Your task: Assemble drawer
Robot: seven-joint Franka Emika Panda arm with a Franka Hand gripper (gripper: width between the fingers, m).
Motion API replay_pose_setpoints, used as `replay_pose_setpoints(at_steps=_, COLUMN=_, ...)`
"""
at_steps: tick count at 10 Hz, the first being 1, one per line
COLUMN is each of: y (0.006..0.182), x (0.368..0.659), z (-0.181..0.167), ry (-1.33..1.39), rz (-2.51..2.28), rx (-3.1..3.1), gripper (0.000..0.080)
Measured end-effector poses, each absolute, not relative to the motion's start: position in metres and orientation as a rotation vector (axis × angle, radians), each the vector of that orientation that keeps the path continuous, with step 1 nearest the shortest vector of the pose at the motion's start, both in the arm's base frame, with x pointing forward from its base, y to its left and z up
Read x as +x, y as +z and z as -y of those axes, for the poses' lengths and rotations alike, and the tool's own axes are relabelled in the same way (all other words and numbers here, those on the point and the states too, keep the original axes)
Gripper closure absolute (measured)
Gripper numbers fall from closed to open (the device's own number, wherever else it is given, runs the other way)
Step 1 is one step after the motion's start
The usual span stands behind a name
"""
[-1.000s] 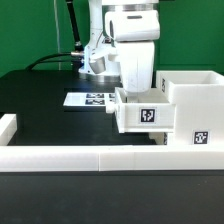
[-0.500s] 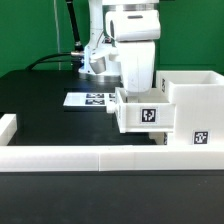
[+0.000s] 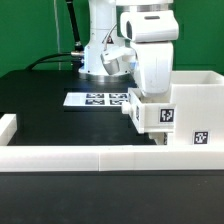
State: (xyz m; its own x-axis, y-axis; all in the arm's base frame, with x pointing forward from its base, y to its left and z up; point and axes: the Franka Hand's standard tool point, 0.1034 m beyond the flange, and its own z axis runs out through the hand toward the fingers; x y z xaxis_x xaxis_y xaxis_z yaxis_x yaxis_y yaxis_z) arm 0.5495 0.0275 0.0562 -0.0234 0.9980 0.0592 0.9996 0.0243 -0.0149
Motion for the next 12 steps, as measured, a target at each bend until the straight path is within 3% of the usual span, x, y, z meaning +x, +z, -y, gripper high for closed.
replay_pose_setpoints(at_steps=2, y=0.056, x=0.549, z=-0.027, ry=-0.047, rz=2.208, rx=-2.159, gripper=0.0758)
replay_pose_setpoints(at_steps=4, y=0.063, x=0.551, z=-0.028, ry=-0.054, rz=2.188, rx=-2.192, gripper=0.0454)
replay_pose_setpoints(at_steps=5, y=0.072, x=0.553, z=-0.029, ry=-0.065, rz=2.166, rx=-2.229, gripper=0.0454)
replay_pose_setpoints(at_steps=6, y=0.083, x=0.556, z=-0.031, ry=-0.077, rz=2.159, rx=-2.254, gripper=0.0263)
replay_pose_setpoints(at_steps=7, y=0.092, x=0.558, z=-0.031, ry=-0.087, rz=2.168, rx=-2.261, gripper=0.0174)
replay_pose_setpoints(at_steps=10, y=0.112, x=0.563, z=-0.008, ry=-0.080, rz=2.222, rx=-2.241, gripper=0.0151)
replay_pose_setpoints(at_steps=12, y=0.111, x=0.569, z=0.018, ry=-0.085, rz=2.235, rx=-2.236, gripper=0.0150)
